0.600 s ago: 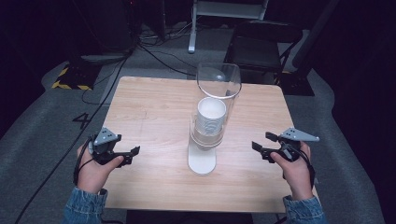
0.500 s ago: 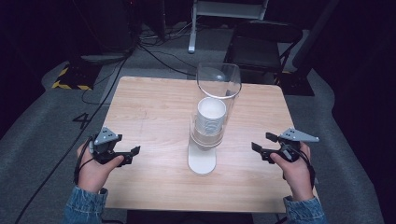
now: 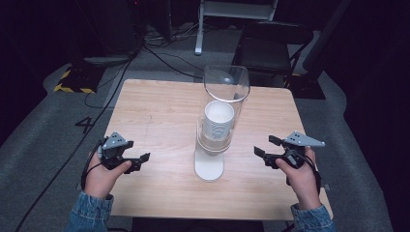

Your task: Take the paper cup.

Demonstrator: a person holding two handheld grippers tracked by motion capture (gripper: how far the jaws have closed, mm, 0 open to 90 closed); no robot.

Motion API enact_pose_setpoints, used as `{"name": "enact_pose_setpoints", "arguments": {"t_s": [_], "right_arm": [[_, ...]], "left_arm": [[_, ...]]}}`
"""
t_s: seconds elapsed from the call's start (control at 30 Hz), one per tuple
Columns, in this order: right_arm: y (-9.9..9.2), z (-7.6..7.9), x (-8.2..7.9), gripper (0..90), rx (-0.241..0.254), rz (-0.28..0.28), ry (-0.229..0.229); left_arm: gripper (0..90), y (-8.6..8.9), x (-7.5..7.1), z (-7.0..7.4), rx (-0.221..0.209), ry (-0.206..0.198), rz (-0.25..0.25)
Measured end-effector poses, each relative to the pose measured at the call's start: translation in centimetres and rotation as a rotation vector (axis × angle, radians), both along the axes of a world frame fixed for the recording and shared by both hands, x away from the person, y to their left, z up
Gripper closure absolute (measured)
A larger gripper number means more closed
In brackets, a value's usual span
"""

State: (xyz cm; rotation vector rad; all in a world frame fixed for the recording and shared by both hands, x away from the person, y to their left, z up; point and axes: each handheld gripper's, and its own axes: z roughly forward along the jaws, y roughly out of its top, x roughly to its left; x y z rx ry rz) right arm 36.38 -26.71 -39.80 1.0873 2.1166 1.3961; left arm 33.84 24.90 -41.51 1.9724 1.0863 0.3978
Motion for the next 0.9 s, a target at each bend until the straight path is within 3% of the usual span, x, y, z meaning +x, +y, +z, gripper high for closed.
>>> {"name": "enact_pose_setpoints", "arguments": {"t_s": [0.07, 0.33, 0.43, 0.5, 0.9], "right_arm": [[0.4, 0.0, 0.0, 20.7, 0.004, 0.007, -0.002], [4.4, 0.2, 0.1, 16.8, -0.006, 0.124, -0.005], [5.7, 0.2, 0.2, 16.0, -0.017, 0.194, -0.013], [6.7, -0.1, 0.2, 15.9, -0.051, 0.254, -0.028], [9.6, -0.8, 0.8, 15.7, -0.02, 0.319, 0.009]], "left_arm": [[21.1, -0.1, 0.0, -0.1, 0.004, -0.002, -0.004], [21.1, -0.3, 0.0, -0.2, 0.004, 0.004, -0.006], [21.5, -0.3, 0.0, -0.2, 0.004, 0.007, -0.014], [21.8, -0.3, 0.0, -0.2, 0.0, 0.016, -0.014], [21.8, -0.5, 0.0, -0.3, -0.003, 0.02, -0.023]]}}
